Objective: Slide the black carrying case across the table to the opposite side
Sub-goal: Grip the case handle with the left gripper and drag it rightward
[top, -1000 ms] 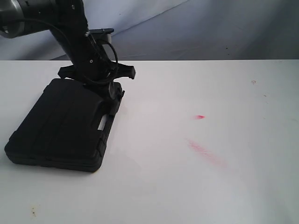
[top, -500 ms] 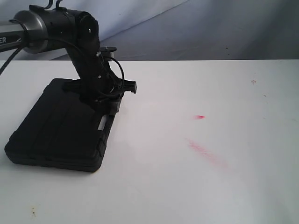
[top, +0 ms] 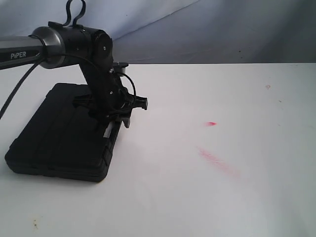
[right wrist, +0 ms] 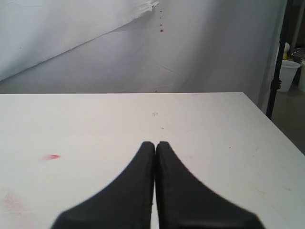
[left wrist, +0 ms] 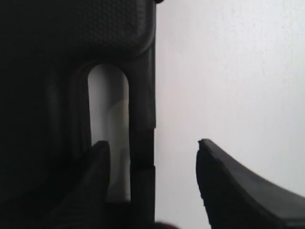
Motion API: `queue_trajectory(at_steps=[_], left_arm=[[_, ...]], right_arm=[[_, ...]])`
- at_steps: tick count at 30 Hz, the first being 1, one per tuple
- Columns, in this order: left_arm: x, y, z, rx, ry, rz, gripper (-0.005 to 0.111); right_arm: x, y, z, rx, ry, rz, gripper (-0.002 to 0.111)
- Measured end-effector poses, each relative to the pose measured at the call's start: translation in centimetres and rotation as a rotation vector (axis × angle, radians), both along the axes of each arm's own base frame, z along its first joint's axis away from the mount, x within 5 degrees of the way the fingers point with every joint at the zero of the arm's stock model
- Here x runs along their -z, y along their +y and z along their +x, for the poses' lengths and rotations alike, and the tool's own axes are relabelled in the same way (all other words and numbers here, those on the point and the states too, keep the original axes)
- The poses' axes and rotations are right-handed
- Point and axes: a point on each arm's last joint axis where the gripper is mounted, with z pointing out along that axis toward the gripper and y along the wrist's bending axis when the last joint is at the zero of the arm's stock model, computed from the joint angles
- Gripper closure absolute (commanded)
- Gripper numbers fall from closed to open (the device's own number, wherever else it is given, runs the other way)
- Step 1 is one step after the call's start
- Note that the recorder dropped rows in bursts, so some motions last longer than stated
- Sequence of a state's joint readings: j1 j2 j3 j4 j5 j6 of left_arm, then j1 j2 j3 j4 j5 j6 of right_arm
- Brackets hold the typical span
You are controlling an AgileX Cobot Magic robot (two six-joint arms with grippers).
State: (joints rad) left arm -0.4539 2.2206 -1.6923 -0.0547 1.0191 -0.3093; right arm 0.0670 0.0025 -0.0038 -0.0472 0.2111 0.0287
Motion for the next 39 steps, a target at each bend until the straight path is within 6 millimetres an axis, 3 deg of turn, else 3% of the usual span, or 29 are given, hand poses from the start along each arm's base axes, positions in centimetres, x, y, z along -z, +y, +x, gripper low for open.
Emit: queue_trajectory(at_steps=[5, 16, 19, 30, 39], left_arm=[[0.3, -0.1, 0.1, -0.001, -0.005, -0.002, 0.061], [2.9, -0.8, -0.2, 0.005, 0.031, 0.046, 0.061], [2.9, -0.7, -0.1, -0.003, 0.029, 0.055, 0.067], [2.9, -0.5, 0.0, -0.025, 0.017, 0.069, 0.106], [2.9, -0.8, 0.0, -0.06, 0.009, 0.065, 0.107]], right_arm=[[0.0, 0.0, 0.0, 0.0, 0.0, 0.0, 0.108], [0.0, 0.0, 0.0, 0.0, 0.0, 0.0, 0.108], [0.0, 0.0, 0.0, 0.0, 0.0, 0.0, 0.108], [0.0, 0.0, 0.0, 0.0, 0.0, 0.0, 0.108], [0.0, 0.0, 0.0, 0.0, 0.0, 0.0, 0.108]])
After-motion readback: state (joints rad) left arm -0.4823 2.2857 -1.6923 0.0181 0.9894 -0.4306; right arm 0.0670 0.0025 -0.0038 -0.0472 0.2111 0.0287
